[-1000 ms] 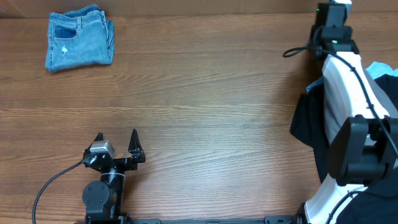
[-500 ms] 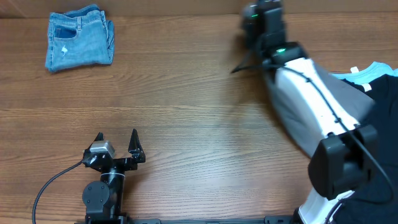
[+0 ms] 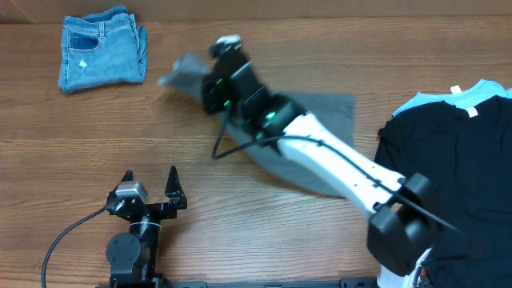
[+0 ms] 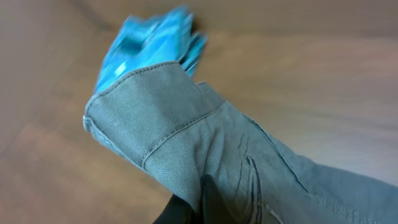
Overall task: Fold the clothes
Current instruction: 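Pull the grey pants left and lay them flat mid-table, then release the pants and raise the right gripper above them, then grasp the left and right ends of the grey pants with both grippers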
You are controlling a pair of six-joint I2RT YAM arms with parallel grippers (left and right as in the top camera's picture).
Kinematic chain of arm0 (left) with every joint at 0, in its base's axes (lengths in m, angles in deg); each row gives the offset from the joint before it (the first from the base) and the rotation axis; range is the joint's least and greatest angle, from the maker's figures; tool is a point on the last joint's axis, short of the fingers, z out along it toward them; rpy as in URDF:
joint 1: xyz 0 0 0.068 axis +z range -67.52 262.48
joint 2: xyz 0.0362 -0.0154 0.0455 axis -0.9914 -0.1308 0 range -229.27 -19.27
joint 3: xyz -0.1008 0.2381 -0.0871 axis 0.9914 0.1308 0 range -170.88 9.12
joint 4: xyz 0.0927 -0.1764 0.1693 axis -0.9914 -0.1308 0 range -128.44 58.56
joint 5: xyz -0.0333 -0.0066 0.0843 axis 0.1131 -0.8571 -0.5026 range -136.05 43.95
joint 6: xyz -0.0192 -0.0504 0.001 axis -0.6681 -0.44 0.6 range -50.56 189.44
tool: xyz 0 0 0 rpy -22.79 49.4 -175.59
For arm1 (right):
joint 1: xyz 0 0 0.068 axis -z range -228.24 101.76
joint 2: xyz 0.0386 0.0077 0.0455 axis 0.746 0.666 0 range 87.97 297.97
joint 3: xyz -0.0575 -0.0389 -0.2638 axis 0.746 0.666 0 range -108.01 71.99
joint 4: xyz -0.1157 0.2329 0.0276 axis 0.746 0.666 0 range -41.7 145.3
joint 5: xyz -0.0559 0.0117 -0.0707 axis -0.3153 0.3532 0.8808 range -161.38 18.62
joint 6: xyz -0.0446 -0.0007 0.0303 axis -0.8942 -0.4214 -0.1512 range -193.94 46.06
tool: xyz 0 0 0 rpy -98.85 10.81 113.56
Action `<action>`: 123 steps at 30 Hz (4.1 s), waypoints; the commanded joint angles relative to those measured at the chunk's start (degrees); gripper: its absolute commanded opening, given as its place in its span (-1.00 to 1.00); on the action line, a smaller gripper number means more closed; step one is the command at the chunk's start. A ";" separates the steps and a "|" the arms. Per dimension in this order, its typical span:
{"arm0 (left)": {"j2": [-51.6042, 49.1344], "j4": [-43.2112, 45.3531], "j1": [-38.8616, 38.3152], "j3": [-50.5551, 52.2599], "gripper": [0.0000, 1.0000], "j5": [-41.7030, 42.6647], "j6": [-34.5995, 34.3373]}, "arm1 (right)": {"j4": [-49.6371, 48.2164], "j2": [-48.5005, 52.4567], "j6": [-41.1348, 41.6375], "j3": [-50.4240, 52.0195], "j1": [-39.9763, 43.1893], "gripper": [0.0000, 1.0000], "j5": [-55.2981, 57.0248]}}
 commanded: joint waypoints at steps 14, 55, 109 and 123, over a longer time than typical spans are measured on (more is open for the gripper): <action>0.46 0.00 0.31 0.26 1.00 -0.39 1.09 | -2.51 -1.01 -2.95 -2.43 -1.09 0.56 0.52; 0.46 0.00 0.31 0.26 1.00 -0.28 3.37 | 40.02 -8.90 0.81 8.55 24.22 1.00 -12.63; -96.54 -33.97 0.33 -56.61 -0.86 11.87 -3.37 | 39.58 -6.82 5.57 17.92 26.23 -0.81 -11.80; -104.02 -36.79 0.44 -56.61 -0.92 8.04 -6.69 | 34.93 -6.64 8.07 27.69 28.15 -0.92 -14.75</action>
